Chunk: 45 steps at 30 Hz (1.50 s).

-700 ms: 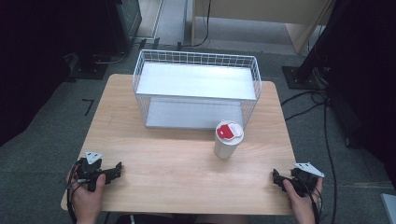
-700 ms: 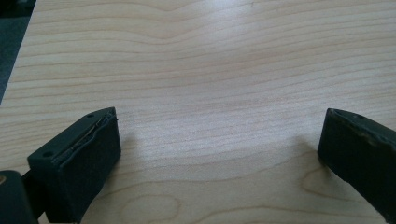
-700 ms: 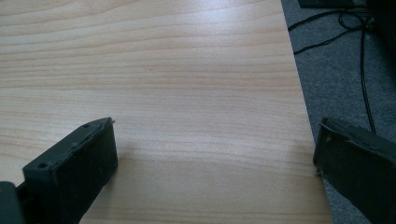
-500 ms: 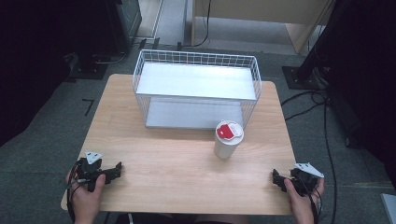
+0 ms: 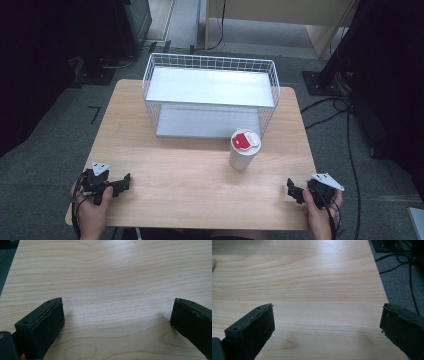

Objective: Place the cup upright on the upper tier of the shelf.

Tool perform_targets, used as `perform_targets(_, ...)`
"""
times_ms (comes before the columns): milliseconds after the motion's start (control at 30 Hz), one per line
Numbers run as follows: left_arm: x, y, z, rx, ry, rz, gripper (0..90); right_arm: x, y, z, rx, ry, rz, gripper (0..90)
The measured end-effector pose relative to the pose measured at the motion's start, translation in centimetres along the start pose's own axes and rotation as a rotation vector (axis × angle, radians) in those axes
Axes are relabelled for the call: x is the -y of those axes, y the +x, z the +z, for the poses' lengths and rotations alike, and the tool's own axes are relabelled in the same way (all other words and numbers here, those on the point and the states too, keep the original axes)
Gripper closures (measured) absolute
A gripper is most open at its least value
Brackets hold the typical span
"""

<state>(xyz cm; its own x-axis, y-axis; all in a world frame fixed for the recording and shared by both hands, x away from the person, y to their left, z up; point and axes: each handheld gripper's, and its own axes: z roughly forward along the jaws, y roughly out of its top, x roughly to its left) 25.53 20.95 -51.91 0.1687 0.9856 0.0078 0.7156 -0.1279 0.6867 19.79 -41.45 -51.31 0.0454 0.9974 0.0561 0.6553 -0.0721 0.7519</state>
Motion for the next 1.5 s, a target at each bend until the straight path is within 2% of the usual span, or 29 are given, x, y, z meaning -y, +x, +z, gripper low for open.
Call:
perform_targets(367, 0.0, 0.0, 0.0, 0.0, 0.0, 0.0, 0.0, -0.8, 4.0, -0.1, -0.07, -0.036, -0.047, 0.0)
perform_targets(833, 0.0, 0.0, 0.0, 0.0, 0.001, 0.001, 0.0, -1.7, 7.4, -0.1, -0.162, -0.078, -0.034, 0.0)
perform_targets(867, 0.0, 0.0, 0.0, 0.0, 0.002, 0.002, 0.0, -1.8, 7.7, -0.1, -0.167, -0.085, -0.037, 1.2)
perform_targets(900, 0.0, 0.0, 0.0, 0.001, 0.003, 0.003, 0.0, -2.0, 8.5, -0.2, -0.157, -0.103, -0.046, 8.2)
perform_targets(933, 0.0, 0.0, 0.0, 0.001, 0.002, 0.003, 0.0, -2.0, 8.5, -0.2, -0.157, -0.103, -0.046, 8.2)
perform_targets(967, 0.0, 0.0, 0.0, 0.0, 0.002, 0.001, 0.0, -2.1, 9.2, -0.3, -0.146, -0.12, -0.04, 13.0)
perform_targets(1300, 0.0, 0.0, 0.0, 0.0, 0.001, 0.001, 0.0, -3.1, 11.0, -0.2, -0.218, -0.152, -0.034, 13.0)
perform_targets(1500, 0.0, 0.0, 0.0, 0.002, 0.004, 0.005, 0.0, -3.5, 12.4, 0.1, -0.251, -0.172, -0.056, 12.8)
